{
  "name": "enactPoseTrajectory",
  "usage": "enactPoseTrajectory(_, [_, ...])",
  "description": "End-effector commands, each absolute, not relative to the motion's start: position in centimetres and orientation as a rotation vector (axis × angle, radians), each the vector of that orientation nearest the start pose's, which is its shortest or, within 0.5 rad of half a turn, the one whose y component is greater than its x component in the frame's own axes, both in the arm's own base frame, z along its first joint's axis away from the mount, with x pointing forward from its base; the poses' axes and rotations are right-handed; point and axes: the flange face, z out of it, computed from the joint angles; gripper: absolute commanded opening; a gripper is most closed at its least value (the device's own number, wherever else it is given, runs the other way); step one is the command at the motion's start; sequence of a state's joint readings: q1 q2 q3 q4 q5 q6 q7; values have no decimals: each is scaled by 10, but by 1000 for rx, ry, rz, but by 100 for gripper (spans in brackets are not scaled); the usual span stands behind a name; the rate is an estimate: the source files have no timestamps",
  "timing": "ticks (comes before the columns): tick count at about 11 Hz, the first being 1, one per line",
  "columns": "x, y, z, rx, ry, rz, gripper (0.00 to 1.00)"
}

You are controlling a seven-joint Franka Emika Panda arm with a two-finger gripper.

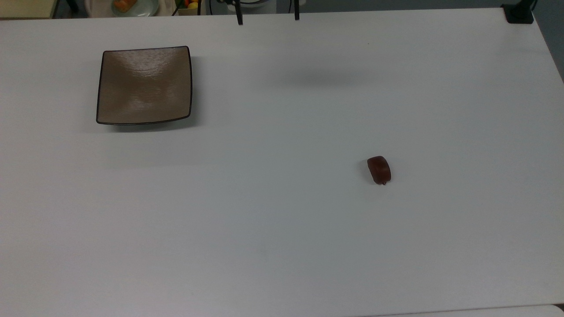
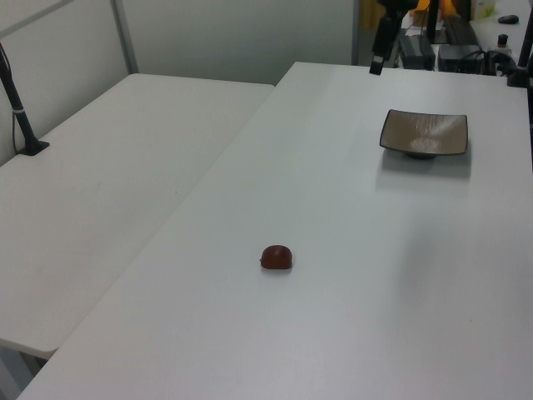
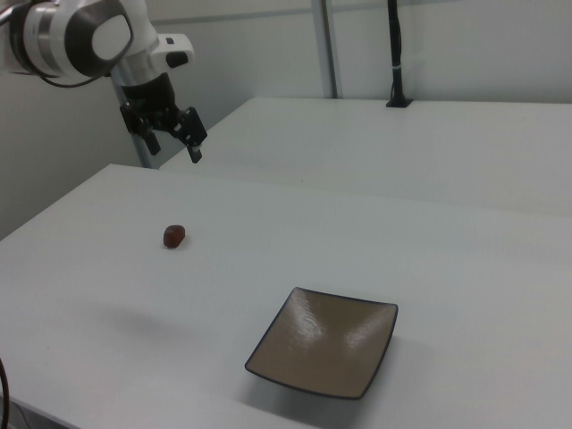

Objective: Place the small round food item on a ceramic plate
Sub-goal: 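Move the open gripper over the reddish-brown food item and lower it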

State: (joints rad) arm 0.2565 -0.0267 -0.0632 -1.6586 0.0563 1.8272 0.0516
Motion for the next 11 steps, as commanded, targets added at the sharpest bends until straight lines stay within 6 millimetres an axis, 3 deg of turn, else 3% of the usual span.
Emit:
enactPoseTrajectory(1, [587,132,608,-3008,-99,-295,100])
enactPoseTrajectory(3, [611,146,601,-3010,-98,-291,100])
enactPoseTrajectory(6, [641,194,570,-3002,-46,-259,100])
enactPoseTrajectory(7, [646,214,561,-3005,-55,-255,100])
enactPoseTrajectory(11, [662,263,517,-2996,-53,-258,100])
